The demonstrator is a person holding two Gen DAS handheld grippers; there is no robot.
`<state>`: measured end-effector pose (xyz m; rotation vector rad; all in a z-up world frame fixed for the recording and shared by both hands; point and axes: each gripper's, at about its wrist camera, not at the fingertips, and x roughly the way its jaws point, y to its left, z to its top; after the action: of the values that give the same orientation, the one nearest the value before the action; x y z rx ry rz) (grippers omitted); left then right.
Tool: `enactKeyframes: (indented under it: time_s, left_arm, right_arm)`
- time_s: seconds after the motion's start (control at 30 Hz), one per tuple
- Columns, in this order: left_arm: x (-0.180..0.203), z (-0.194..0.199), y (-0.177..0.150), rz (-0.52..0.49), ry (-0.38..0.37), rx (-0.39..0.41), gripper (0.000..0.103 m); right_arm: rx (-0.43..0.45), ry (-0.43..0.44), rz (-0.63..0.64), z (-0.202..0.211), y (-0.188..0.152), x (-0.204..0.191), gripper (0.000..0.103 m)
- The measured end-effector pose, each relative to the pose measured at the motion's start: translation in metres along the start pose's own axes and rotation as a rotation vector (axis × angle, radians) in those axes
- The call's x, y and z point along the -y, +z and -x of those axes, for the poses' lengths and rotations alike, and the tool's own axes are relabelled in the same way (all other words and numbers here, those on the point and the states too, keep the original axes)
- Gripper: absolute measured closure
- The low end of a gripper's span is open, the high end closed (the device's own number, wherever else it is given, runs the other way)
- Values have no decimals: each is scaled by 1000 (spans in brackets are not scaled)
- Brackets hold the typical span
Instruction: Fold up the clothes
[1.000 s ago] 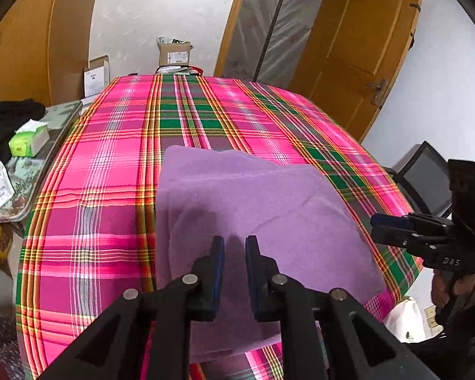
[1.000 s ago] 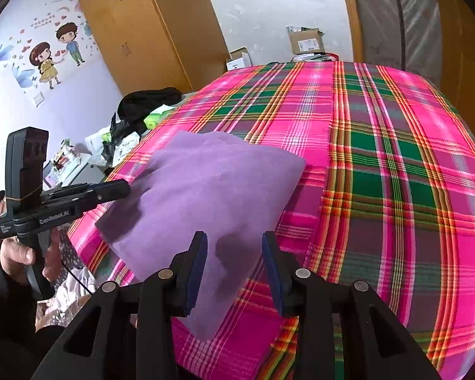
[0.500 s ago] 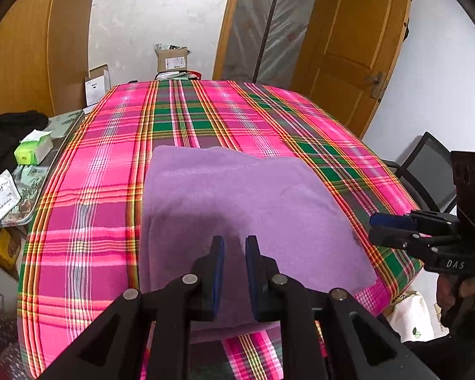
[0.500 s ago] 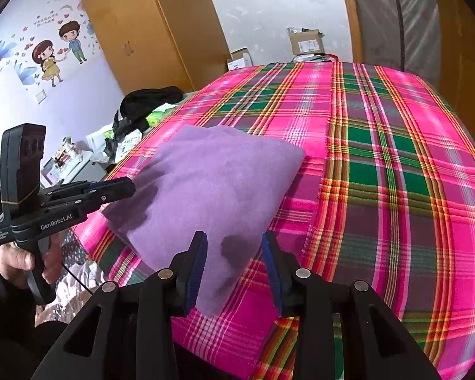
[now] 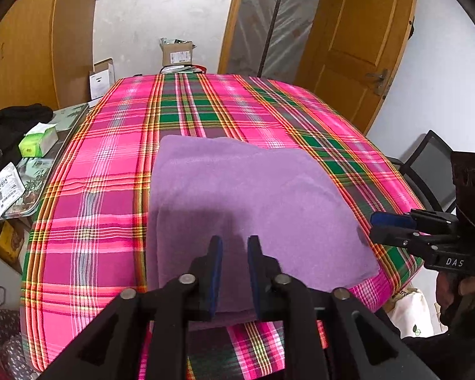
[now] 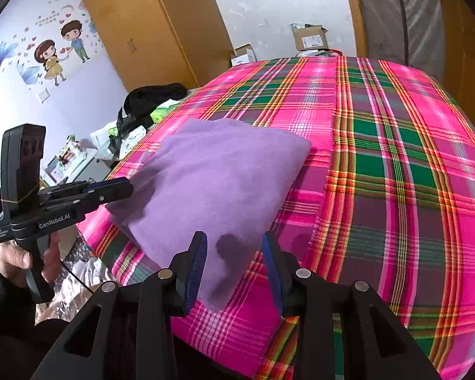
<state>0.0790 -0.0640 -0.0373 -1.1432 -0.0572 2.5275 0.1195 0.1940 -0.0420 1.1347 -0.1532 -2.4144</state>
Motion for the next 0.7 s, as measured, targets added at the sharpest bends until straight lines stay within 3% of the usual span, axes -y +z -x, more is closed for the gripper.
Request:
enactKeyframes:
  time_s: [0.2, 0.37, 0.7]
  left_arm:
    - [-1, -2, 7, -5, 47, 7, 64]
    - [-5, -6, 12, 0, 72, 6, 57]
    - [-17, -7, 15, 16, 130, 14, 51]
  right_arm:
    - [-3, 27, -58, -3, 3, 16, 62]
    - [-4, 55, -96, -4, 4, 24, 51]
    - [-31, 134, -185, -15, 3, 34, 47]
